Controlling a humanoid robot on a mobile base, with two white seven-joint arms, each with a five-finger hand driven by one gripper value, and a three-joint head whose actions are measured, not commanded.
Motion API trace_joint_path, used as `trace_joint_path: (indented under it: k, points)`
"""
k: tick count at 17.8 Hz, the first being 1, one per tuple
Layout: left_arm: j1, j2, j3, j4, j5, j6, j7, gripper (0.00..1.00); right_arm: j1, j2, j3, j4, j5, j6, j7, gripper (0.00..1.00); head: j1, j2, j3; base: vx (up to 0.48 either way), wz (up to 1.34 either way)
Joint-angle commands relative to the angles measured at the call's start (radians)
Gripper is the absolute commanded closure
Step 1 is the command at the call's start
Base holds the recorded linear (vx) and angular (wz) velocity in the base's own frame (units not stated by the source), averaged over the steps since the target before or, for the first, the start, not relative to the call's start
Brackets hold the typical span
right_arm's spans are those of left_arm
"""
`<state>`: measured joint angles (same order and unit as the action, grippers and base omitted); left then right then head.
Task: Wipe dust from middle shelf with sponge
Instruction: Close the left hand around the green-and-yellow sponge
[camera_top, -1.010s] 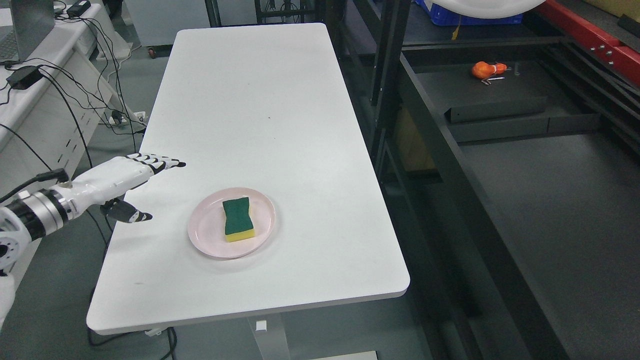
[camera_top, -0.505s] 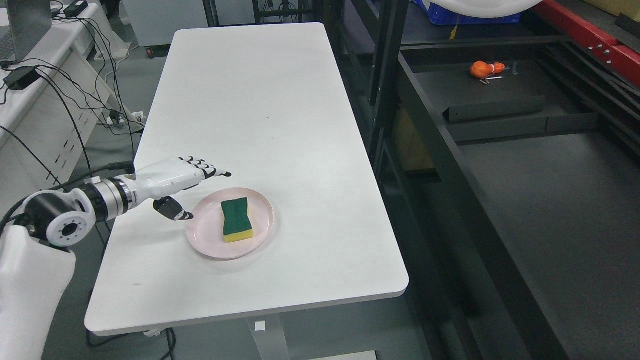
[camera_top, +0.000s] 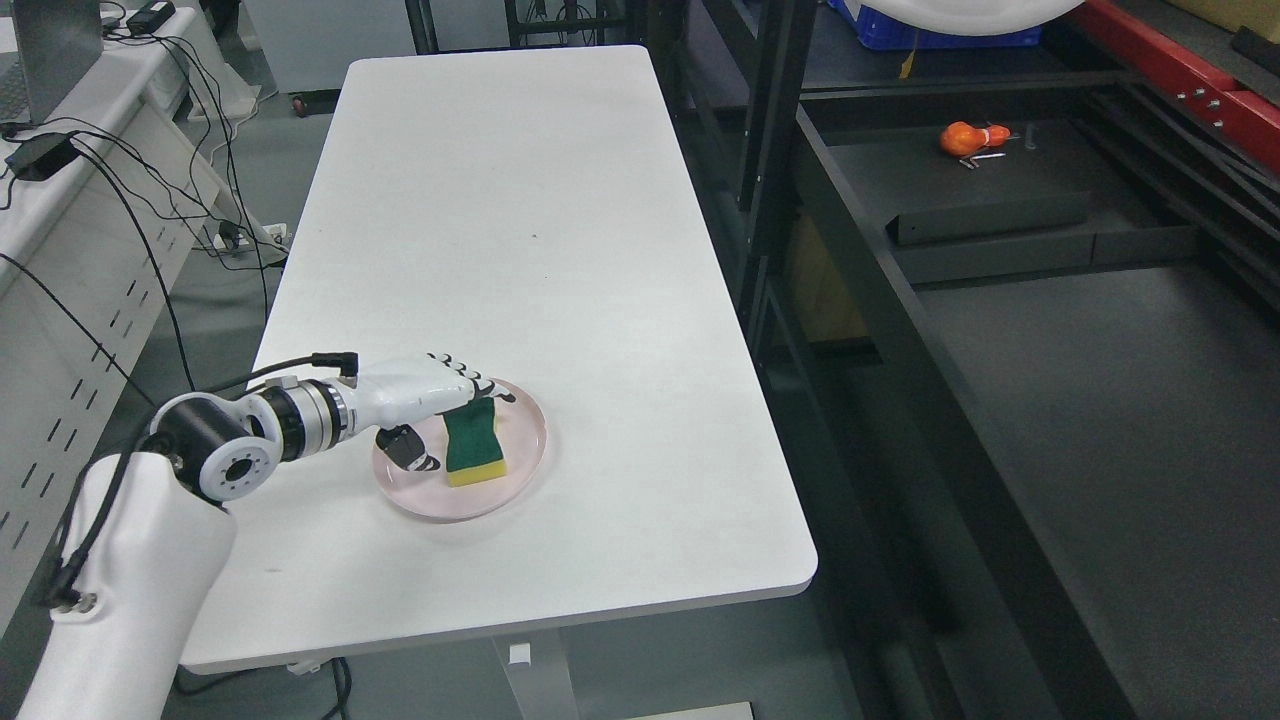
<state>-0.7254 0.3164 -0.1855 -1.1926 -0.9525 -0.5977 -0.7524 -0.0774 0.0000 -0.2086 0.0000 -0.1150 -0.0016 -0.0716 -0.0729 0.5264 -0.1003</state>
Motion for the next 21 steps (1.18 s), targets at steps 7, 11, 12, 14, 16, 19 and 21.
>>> trace_joint_path:
  k: [7,11,12,14,16,19,21]
  points:
    - [-0.003,-0.054,-0.034,-0.028,-0.020,-0.005,-0.004,0.20,0.001,-0.017,0.000,-0.017,0.000,0.072,0.000,0.00,0.0000,0.000,0.000,0.000,0.00]
    - [0.018,-0.001,-0.008,-0.128,-0.017,-0.007,-0.028,0.19,-0.001,-0.017,0.000,-0.017,0.000,0.074,0.000,0.00,0.0000,0.000,0.000,0.000,0.00]
    - [0.040,0.006,-0.006,-0.149,-0.015,-0.007,-0.054,0.19,0.001,-0.017,0.000,-0.017,0.000,0.072,0.000,0.00,0.0000,0.000,0.000,0.000,0.00]
    - [0.073,0.015,-0.006,-0.198,-0.014,-0.007,-0.094,0.19,-0.001,-0.017,0.000,-0.017,0.000,0.072,0.000,0.00,0.0000,0.000,0.000,0.000,0.00]
    - [0.096,0.016,-0.003,-0.222,-0.015,-0.007,-0.107,0.19,-0.001,-0.017,0.000,-0.017,0.000,0.072,0.000,0.00,0.0000,0.000,0.000,0.000,0.00]
    - [0.098,0.016,0.011,-0.222,-0.018,-0.007,-0.108,0.19,0.001,-0.017,0.000,-0.017,0.000,0.072,0.000,0.00,0.0000,0.000,0.000,0.000,0.00]
    - [0.098,0.015,0.017,-0.214,-0.020,-0.005,-0.108,0.20,-0.001,-0.017,0.000,-0.017,0.000,0.072,0.000,0.00,0.0000,0.000,0.000,0.000,0.00]
